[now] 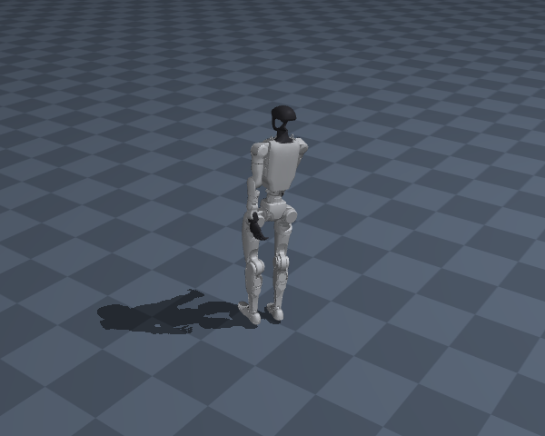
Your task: In place motions
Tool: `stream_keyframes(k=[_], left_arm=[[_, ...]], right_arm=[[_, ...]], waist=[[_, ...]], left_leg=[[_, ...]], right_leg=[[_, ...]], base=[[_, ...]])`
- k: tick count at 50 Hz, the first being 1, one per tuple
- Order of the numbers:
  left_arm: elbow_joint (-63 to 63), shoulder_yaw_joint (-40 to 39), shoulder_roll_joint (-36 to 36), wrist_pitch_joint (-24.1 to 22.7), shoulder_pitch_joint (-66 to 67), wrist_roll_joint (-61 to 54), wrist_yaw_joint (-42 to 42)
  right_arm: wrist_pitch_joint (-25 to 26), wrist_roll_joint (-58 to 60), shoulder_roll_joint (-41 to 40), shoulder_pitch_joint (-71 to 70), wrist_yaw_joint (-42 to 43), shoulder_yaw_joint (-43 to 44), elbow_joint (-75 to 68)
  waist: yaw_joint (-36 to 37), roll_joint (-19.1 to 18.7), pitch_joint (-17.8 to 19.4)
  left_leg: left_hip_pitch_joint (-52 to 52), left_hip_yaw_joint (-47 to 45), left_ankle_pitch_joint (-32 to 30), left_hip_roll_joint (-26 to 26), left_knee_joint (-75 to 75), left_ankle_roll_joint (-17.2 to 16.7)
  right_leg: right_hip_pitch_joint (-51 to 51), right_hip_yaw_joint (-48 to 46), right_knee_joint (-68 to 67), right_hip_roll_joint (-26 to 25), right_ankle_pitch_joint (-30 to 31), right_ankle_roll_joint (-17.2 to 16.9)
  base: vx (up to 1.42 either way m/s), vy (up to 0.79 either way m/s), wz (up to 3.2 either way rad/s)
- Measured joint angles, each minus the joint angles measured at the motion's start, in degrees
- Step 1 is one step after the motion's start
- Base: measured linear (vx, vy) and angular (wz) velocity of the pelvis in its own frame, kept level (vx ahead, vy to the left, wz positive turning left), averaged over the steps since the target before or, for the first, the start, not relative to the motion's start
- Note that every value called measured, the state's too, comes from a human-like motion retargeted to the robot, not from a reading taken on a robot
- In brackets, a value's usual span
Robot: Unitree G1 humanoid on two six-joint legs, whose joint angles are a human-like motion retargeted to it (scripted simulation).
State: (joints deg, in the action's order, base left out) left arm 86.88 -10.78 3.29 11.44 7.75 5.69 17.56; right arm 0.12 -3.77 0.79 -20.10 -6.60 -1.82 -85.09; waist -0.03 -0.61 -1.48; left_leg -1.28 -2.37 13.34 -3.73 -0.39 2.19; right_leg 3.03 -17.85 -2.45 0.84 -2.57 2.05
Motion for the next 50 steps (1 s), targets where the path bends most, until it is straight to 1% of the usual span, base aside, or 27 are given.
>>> stream_keyframes(k=[3,6,9,11,13,15,17,18,20,23,24,25,28,32,35,39,42,44,48,49,50], left_arm=[[-0.2,2.0,1.0,-0.4,-1.4,1.8,-1.2],[1.0,4.8,2.0,-0.1,-3.3,2.9,-2.4],[2.3,6.2,2.6,0.3,-5.2,5.1,-2.1],[3.4,6.7,2.5,-0.2,-5.9,5.2,-2.7],[5.3,7.1,2.1,-0.5,-6.5,4.1,-3.6],[7.6,7.0,1.4,0.1,-7.5,1.7,-4.3],[9.7,8.2,0.6,1.3,-9.5,-3.4,-3.5],[10.3,9.6,0.2,1.8,-10.8,-6.8,-2.7],[10.5,12.1,-0.6,2.2,-13.7,-12.1,-1.9],[8.8,13.9,-2.2,1.2,-18.9,-13.9,-2.9],[7.8,14.2,-2.6,1.1,-20.8,-13.5,-3.0],[6.7,14.2,-2.9,1.1,-22.8,-12.9,-3.0],[2.5,12.7,-3.6,0.8,-28.6,-11.2,-2.8],[-4.0,13.0,-3.7,-1.1,-34.0,-12.4,-2.2],[-7.3,12.7,-3.3,-2.7,-37.1,-12.3,-2.4],[-8.5,12.0,-2.3,-3.9,-38.5,-11.5,-3.2],[-7.2,12.1,-1.8,-4.6,-37.4,-10.4,-3.0],[-5.6,12.3,-1.6,-5.0,-35.7,-9.9,-2.5],[-1.8,12.8,-2.0,-4.6,-30.6,-8.2,-1.7],[-1.0,12.9,-2.1,-4.4,-29.3,-7.8,-1.6],[-0.1,13.1,-2.2,-4.2,-28.0,-7.4,-1.5]], right_arm=[[-0.8,-0.5,0.9,1.8,0.3,0.9,1.4],[-2.4,0.8,1.9,5.2,-1.0,1.0,4.2],[-4.4,3.7,2.8,9.0,-2.7,1.2,6.4],[-5.2,5.7,3.3,11.4,-2.9,1.5,6.6],[-5.9,7.3,3.6,13.9,-2.2,1.9,6.3],[-6.2,8.4,3.9,16.7,-1.1,2.4,6.0],[-6.7,9.3,4.2,19.5,-0.5,3.7,5.8],[-7.0,9.8,4.3,20.7,-0.5,4.6,5.4],[-7.3,10.5,4.8,22.6,-0.5,6.0,4.0],[-6.3,11.0,6.2,25.1,-0.1,7.2,1.0],[-6.0,11.2,6.6,26.0,-0.3,7.5,-0.1],[-5.6,11.5,7.1,26.8,-0.7,7.8,-1.2],[-3.5,12.5,8.2,28.5,-2.5,9.5,-4.7],[-2.2,12.9,9.6,31.1,-3.6,11.6,-8.0],[-1.9,12.1,10.5,32.6,-2.3,12.3,-9.5],[-1.1,10.5,11.1,32.5,-1.0,12.7,-11.2],[-1.2,9.5,10.5,32.4,-1.3,13.5,-10.2],[-2.0,8.9,9.6,32.3,-0.9,14.5,-8.3],[-3.6,6.0,7.7,31.8,0.9,15.0,-3.9],[-3.8,5.6,7.3,31.5,0.8,14.8,-2.9],[-4.0,5.3,7.0,31.1,0.7,14.6,-1.8]], waist=[[-0.9,0.8,-0.1],[0.9,2.1,0.3],[3.6,3.3,1.6],[4.0,3.5,1.5],[3.4,3.5,1.0],[2.7,3.2,1.0],[2.2,2.4,2.0],[2.0,1.8,2.9],[1.5,0.5,4.6],[0.5,-0.8,6.5],[-0.9,-1.4,7.0],[-2.6,-1.9,7.4],[-7.6,-2.8,8.3],[-11.1,-3.7,7.3],[-12.4,-3.9,7.1],[-12.6,-3.7,7.1],[-11.6,-3.0,6.4],[-10.8,-2.2,5.7],[-8.9,-0.1,3.5],[-8.3,0.4,3.2],[-7.7,0.7,2.9]], left_leg=[[1.1,0.6,0.7,-1.1,0.6,1.7],[1.3,2.8,2.0,-2.7,2.3,3.2],[-0.1,2.4,3.1,-3.6,2.8,4.3],[-1.0,2.4,3.5,-4.0,2.3,5.1],[-1.6,2.6,3.8,-4.2,1.9,5.8],[-2.2,3.0,4.1,-4.1,1.6,6.3],[-3.1,3.0,4.2,-3.3,1.5,6.5],[-3.6,2.9,4.3,-2.6,1.5,6.6],[-4.4,2.7,4.6,-0.9,1.6,6.4],[-4.9,1.4,4.8,0.7,1.2,6.5],[-4.8,1.4,4.6,1.2,1.0,6.7],[-4.8,1.6,4.5,1.7,0.8,6.8],[-3.5,1.5,4.0,3.3,0.8,6.9],[-0.4,0.4,3.9,4.8,1.0,6.8],[0.5,-1.2,4.2,5.4,1.0,6.6],[0.3,-1.8,5.3,5.1,0.8,6.4],[-0.4,-2.8,6.3,4.2,0.2,6.2],[-0.9,-3.4,7.1,3.3,-0.2,5.9],[-1.1,-4.3,8.6,0.2,-0.9,5.8],[-1.3,-4.5,9.0,-0.6,-1.0,5.8],[-1.5,-4.5,9.4,-1.2,-1.1,5.8]], right_leg=[[0.0,-1.8,-0.2,1.2,0.1,-0.8],[0.7,-2.3,-0.5,2.2,0.4,-1.1],[1.3,-1.5,-2.2,3.4,0.7,-1.6],[1.3,-1.5,-3.6,3.9,0.8,-1.9],[1.1,-1.6,-5.3,4.3,1.0,-2.2],[0.8,-1.6,-7.7,4.5,2.0,-2.5],[-0.1,-1.6,-12.3,4.8,4.9,-3.0],[-1.1,-1.6,-15.6,5.1,7.3,-3.3],[-4.7,-0.8,-24.5,5.8,13.4,-3.6],[-12.5,2.4,-38.0,5.2,23.7,-2.3],[-15.1,2.1,-42.8,5.2,24.3,-2.7],[-17.9,1.5,-47.8,5.2,23.4,-3.4],[-25.6,-1.0,-59.6,7.2,18.6,-1.5],[-35.0,-0.4,-65.8,6.1,18.7,-2.5],[-38.1,-0.2,-65.6,5.3,19.0,-2.4],[-36.1,1.4,-59.6,3.5,19.9,-2.6],[-31.2,3.4,-52.0,2.1,21.8,-3.5],[-26.6,4.4,-45.0,1.7,24.1,-3.8],[-16.3,8.7,-25.1,0.6,30.9,-5.5],[-13.8,11.1,-20.9,-0.2,27.3,-5.7],[-11.5,13.9,-17.2,-1.4,21.0,-5.8]], base=[[-0.11,0.24,0.53],[-0.04,0.16,-0.05],[-0.08,0.19,-0.46],[-0.03,0.17,-0.14],[-0.04,0.24,0.02],[-0.03,0.15,0.02],[-0.11,0.19,0.02],[-0.19,0.24,0.01],[-0.21,0.15,-0.14],[-0.23,0.17,-0.18],[-0.21,0.16,0.44],[-0.18,0.08,0.62],[-0.18,0.05,0.67],[-0.10,0.02,0.20],[-0.06,0.04,-0.18],[-0.01,0.00,-0.43],[0.08,-0.03,-0.54],[0.15,-0.06,-0.52],[0.18,-0.06,-0.43],[0.16,-0.04,-0.36],[0.16,-0.04,-0.43]])
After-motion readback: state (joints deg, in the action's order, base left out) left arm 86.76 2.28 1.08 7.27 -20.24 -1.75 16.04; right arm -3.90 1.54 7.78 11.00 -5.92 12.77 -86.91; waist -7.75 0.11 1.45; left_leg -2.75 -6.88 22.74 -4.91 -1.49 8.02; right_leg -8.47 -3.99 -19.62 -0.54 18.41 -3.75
